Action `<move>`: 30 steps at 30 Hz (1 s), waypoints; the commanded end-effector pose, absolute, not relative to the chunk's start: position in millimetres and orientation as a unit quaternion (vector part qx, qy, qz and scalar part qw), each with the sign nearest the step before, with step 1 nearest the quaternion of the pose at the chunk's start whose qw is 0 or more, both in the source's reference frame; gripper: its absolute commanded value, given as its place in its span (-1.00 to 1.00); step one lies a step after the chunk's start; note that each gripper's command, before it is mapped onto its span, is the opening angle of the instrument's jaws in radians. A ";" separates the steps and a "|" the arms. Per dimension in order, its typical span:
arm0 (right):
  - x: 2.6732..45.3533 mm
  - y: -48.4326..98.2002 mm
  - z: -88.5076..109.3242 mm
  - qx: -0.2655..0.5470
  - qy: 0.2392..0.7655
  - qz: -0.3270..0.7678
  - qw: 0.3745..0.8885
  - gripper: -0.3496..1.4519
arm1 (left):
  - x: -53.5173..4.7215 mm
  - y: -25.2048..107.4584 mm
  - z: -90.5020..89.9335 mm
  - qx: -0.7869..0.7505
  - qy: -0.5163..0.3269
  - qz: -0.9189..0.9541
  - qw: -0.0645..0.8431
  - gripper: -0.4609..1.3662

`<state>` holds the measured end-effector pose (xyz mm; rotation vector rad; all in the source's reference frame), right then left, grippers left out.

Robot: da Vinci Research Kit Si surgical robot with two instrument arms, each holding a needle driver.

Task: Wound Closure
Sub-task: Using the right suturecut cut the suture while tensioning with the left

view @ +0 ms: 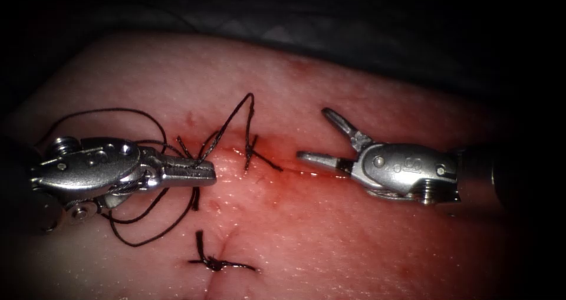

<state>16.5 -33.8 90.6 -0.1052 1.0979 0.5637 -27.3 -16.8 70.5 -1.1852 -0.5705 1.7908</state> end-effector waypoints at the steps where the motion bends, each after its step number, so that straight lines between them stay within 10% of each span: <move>1: 16.4 -33.7 90.5 -0.049 0.515 0.264 0.814 0.56 | -27.2 -16.7 70.5 -0.478 -0.228 0.723 0.444 -0.88; 30: 21.2 -32.5 91.3 -0.022 0.483 0.321 0.814 0.63 | -26.0 -8.2 66.9 -0.483 -0.203 0.728 0.442 -0.88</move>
